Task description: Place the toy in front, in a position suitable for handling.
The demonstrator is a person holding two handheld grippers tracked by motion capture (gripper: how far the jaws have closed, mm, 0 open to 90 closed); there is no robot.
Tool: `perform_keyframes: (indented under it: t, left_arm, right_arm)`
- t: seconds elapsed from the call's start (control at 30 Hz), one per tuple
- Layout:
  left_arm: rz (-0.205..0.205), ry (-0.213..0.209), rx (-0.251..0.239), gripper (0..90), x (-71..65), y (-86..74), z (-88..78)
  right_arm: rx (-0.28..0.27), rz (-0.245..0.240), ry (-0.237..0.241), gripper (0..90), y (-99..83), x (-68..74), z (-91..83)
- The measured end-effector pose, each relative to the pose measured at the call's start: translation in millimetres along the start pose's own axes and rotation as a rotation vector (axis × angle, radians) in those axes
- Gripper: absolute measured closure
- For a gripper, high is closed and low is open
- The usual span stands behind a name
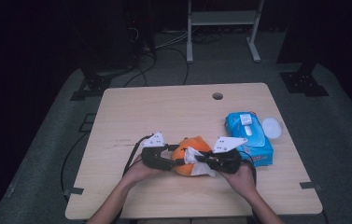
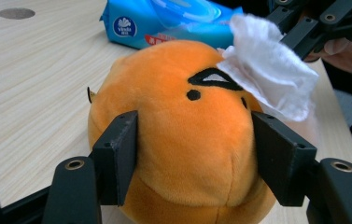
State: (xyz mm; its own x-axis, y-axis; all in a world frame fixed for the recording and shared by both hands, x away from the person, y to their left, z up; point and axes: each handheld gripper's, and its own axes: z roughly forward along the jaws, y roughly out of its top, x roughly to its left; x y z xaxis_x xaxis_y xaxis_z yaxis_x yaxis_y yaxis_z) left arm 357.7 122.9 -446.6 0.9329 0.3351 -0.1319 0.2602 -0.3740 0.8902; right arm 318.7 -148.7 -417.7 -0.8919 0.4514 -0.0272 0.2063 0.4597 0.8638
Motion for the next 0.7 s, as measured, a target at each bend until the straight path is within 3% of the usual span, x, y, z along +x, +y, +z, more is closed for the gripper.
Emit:
perform_keyframes:
  t: [0.07, 0.27, 0.37, 0.5, 0.63, 0.7]
  left_arm:
    - [-0.002, -0.007, 0.001, 35.4, 0.6, -1.1, -1.1]
    - [0.008, -0.019, 0.0, 35.0, 0.2, -1.4, -0.8]
    - [-0.015, -0.035, 0.004, 30.9, 0.9, -0.1, -1.0]
    - [-0.068, -0.049, 0.001, 21.1, 0.6, 4.0, -0.2]
    - [-0.039, -0.042, 0.013, 26.6, 0.6, 1.8, -0.3]
    - [0.0, -0.036, 0.03, 30.8, -1.8, 2.2, -0.4]
  right_arm:
    - [-0.011, 0.03, 0.007, 81.5, -1.3, -6.0, -2.1]
    - [-0.016, 0.099, -0.059, 81.4, -11.1, -26.8, -14.4]
    - [-0.007, 0.121, -0.054, 81.4, -15.2, -31.0, -15.4]
    - [0.003, 0.107, -0.022, 81.5, -13.6, -21.8, -12.8]
    - [0.011, 0.058, 0.042, 81.5, -6.1, -5.1, -7.4]
    - [0.008, 0.032, 0.038, 81.6, 0.0, -0.7, -5.7]
